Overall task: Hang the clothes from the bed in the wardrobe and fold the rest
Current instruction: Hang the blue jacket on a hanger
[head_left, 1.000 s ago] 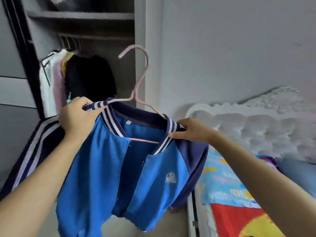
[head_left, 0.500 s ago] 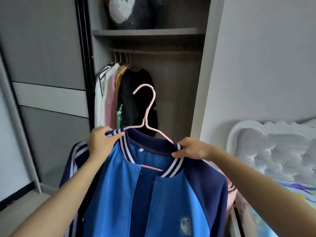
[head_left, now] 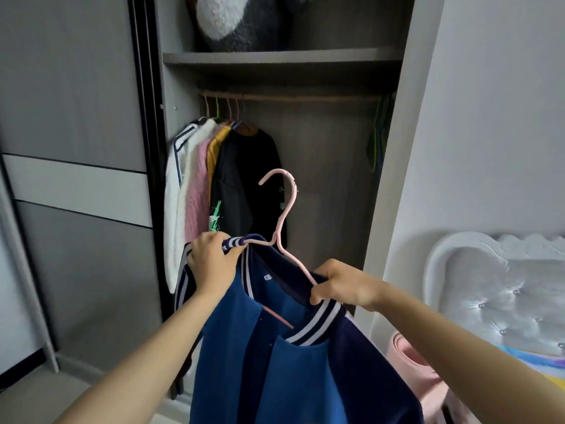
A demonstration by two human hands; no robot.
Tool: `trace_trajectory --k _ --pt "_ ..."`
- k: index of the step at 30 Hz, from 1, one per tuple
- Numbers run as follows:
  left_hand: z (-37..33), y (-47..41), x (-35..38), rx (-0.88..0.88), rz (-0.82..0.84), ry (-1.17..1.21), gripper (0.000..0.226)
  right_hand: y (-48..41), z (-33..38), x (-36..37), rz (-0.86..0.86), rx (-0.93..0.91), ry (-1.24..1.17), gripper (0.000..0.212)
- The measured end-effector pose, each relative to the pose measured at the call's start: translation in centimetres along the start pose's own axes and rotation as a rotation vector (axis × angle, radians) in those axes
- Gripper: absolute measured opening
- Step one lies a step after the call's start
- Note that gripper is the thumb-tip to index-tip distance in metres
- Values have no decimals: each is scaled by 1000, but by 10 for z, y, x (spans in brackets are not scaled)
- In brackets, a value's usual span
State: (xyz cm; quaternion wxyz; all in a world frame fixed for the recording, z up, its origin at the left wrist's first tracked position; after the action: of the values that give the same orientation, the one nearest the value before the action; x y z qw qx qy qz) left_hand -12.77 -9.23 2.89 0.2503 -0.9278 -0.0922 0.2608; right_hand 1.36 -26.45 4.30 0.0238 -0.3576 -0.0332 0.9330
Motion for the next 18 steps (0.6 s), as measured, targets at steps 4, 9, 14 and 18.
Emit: trace_trajectory --k 4,9,14,18 --pt "-10 -44 60 32 193 -157 38 -41 -32 -38 -358 23 -220 37" --pt "-19 -105 134 72 449 -415 75 -102 -61 -88 -580 27 -335 33" --pt "0 -155 164 15 386 -384 71 -155 -82 -112 -635 -13 -399 35" --pt "18 -179 179 -20 371 -408 71 -185 -86 -123 -656 -39 -426 37"
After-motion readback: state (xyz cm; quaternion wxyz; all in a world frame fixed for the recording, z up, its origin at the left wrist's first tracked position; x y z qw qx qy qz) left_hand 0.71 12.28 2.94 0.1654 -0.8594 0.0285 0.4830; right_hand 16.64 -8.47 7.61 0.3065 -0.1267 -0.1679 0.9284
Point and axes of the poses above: each hand's wrist, its own y-axis away from the middle knuckle, its own x-axis out of the palm, z = x × y, the point moved 6 cm from there along -y, towards the middle knuckle, and after that the axes turned 12 degrees about -x, right-handed, at the moved point
